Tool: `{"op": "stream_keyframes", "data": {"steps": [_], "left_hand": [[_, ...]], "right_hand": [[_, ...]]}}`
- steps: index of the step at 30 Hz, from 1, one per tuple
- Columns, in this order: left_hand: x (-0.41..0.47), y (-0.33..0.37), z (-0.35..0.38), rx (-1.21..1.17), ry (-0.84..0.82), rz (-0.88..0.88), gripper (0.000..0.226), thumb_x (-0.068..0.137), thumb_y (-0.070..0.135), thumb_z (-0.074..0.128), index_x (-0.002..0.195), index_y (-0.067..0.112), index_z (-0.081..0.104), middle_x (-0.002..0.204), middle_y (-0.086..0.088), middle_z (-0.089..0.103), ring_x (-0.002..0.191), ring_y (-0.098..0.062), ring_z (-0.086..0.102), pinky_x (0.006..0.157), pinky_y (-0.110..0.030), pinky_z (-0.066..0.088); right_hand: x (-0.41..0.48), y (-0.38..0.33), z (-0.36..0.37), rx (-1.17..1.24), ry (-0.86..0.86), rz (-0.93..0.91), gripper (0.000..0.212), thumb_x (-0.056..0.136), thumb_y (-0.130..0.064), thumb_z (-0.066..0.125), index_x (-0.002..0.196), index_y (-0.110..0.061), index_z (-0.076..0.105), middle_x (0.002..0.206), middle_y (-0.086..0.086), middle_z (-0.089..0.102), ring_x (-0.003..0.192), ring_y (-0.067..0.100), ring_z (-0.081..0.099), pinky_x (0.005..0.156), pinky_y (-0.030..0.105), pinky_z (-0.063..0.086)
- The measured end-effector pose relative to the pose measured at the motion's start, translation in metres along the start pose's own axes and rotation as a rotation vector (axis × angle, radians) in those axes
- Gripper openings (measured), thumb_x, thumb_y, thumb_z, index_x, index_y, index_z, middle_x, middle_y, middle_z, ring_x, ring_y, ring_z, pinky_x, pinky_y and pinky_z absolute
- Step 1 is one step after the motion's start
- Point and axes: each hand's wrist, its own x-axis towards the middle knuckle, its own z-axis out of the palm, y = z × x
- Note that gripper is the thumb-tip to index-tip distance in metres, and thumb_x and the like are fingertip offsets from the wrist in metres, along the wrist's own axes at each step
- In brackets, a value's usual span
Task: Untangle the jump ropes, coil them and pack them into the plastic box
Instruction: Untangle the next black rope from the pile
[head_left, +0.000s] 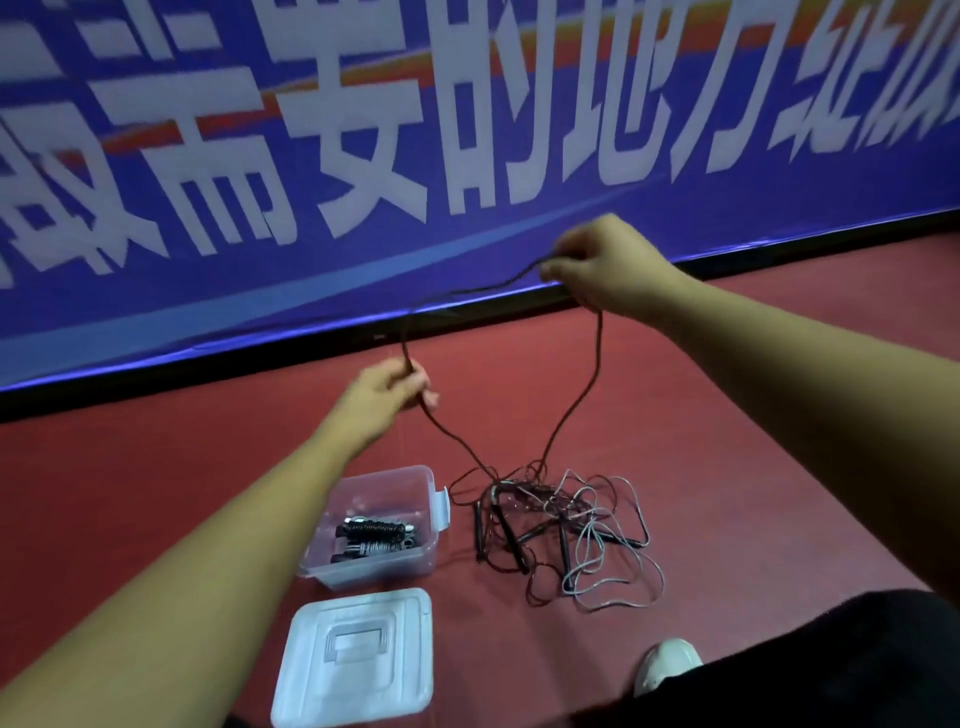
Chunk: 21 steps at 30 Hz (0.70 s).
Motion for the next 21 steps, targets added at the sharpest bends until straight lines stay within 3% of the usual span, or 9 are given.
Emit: {"op": "stream_keyframes", "data": {"steps": [3,5,7,9,10,12,15,18,21], "left_hand": [[0.001,0.058,-0.020,-0.191,0.175,0.145,0.013,0.101,0.003,0.049,0.095,0.016,0.049,0.056,0.002,0.062,0.069,-0.015,0.071,0.084,-0.033,0.055],[-0.002,0.093,-0.026,-0.067,0.125,0.214,0.011,0.099,0.008,0.054,0.093,0.017,0.052,0.056,0.003,0.060,0.068,-0.020,0.068,0.082,-0.033,0.053],[-0.008,0.116,-0.024,0.092,0.054,0.234,0.006,0.098,0.014,0.059,0.092,0.016,0.057,0.058,0.004,0.061,0.067,-0.019,0.067,0.079,-0.030,0.052],[-0.012,0.130,-0.021,0.196,0.032,0.230,0.004,0.097,0.019,0.060,0.094,0.017,0.060,0.061,0.002,0.062,0.068,-0.020,0.066,0.072,-0.026,0.049],[-0.012,0.133,-0.021,0.224,0.034,0.229,0.004,0.097,0.020,0.060,0.095,0.017,0.060,0.062,0.001,0.062,0.067,-0.021,0.065,0.067,-0.024,0.047],[-0.011,0.132,-0.023,0.232,0.056,0.229,0.005,0.098,0.021,0.060,0.097,0.016,0.060,0.065,-0.004,0.062,0.064,-0.018,0.062,0.063,-0.022,0.046],[-0.009,0.115,-0.023,0.182,0.069,0.216,0.005,0.098,0.018,0.059,0.097,0.013,0.059,0.065,-0.008,0.058,0.056,-0.010,0.056,0.059,-0.018,0.044],[-0.007,0.085,-0.019,0.156,0.112,0.208,0.006,0.098,0.016,0.059,0.092,0.017,0.058,0.061,-0.004,0.056,0.054,-0.011,0.052,0.060,-0.024,0.043],[-0.002,0.059,-0.011,0.078,0.133,0.170,0.015,0.099,0.015,0.058,0.086,0.022,0.058,0.060,-0.003,0.054,0.055,-0.012,0.050,0.061,-0.027,0.044]], "right_hand": [[-0.012,0.029,-0.002,-0.099,-0.223,0.155,0.017,0.086,-0.018,0.074,0.087,-0.001,0.071,0.062,0.010,0.068,0.048,0.012,0.062,0.051,0.020,0.050],[-0.016,0.038,0.006,-0.043,-0.287,0.200,0.042,0.076,-0.022,0.084,0.111,-0.005,0.068,0.085,0.009,0.074,0.073,0.017,0.072,0.069,0.026,0.058],[-0.018,0.031,0.014,0.122,-0.326,0.134,0.068,0.069,-0.033,0.088,0.128,-0.017,0.060,0.108,-0.001,0.072,0.098,0.013,0.068,0.093,0.032,0.054],[-0.020,0.013,0.024,0.383,-0.442,0.059,0.056,0.076,-0.035,0.082,0.124,-0.016,0.062,0.112,-0.002,0.072,0.109,0.016,0.067,0.101,0.037,0.050],[-0.022,0.005,0.030,0.501,-0.475,0.045,0.043,0.083,-0.032,0.077,0.117,-0.010,0.064,0.107,0.003,0.074,0.105,0.020,0.068,0.098,0.036,0.052],[-0.024,-0.012,0.042,0.690,-0.415,0.039,0.026,0.091,-0.029,0.068,0.098,-0.004,0.063,0.080,0.007,0.069,0.079,0.027,0.070,0.077,0.034,0.056],[-0.020,-0.020,0.051,0.862,-0.174,0.031,0.024,0.100,-0.026,0.056,0.091,-0.005,0.063,0.056,0.002,0.040,0.047,0.019,0.043,0.051,0.028,0.040],[-0.015,-0.020,0.045,0.966,-0.133,0.036,0.026,0.103,-0.020,0.049,0.086,-0.005,0.061,0.054,0.000,0.025,0.046,0.012,0.022,0.046,0.022,0.023],[-0.015,-0.020,0.041,0.942,-0.188,0.003,0.024,0.103,-0.019,0.049,0.088,-0.004,0.061,0.054,-0.001,0.022,0.048,0.012,0.019,0.048,0.023,0.019]]}}
